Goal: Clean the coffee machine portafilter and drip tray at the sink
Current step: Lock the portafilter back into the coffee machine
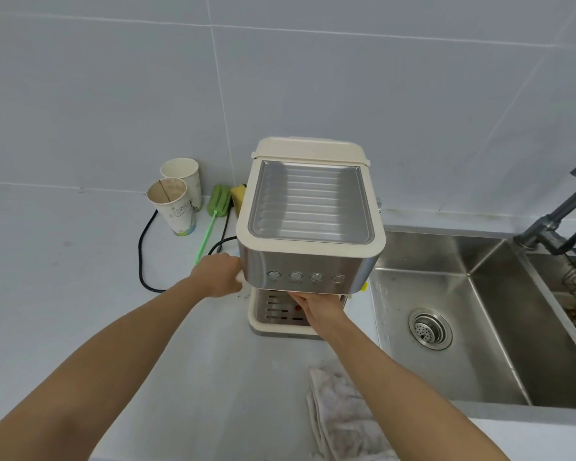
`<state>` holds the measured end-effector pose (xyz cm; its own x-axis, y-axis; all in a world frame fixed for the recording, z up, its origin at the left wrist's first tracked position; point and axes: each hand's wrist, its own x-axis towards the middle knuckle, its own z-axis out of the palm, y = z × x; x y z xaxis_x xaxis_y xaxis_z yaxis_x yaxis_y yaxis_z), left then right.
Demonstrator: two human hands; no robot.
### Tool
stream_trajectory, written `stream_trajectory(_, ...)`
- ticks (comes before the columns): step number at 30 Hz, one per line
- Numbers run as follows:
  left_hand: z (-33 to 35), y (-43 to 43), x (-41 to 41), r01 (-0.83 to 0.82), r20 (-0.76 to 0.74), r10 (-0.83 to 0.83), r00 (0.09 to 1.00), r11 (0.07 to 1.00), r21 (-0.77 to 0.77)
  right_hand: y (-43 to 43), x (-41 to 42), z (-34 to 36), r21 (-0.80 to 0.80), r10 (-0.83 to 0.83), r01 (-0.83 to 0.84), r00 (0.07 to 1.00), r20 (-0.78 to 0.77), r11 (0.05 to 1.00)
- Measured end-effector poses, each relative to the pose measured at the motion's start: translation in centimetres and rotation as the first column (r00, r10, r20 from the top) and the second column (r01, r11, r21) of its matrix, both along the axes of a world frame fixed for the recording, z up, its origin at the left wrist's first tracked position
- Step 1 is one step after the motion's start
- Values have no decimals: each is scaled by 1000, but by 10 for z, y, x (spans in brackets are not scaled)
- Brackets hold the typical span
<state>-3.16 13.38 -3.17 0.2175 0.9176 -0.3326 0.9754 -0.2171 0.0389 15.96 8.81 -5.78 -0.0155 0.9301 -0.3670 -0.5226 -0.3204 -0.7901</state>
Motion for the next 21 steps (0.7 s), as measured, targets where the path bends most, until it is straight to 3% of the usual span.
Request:
stream_trajectory(7,-3,4,-4,-19,9,19,1000,999,33,2,-5,2,-68,49,-37,981,186,997)
stream_trajectory(14,-3,5,-7,41,-25,-39,999,997,58,-2,1,-3,-47,126,-118,961,244,992)
stream_trajectory(21,-5,-2,-5,54,-7,-54,999,997,64,-11,10,-1,67,178,-195,964,197,979)
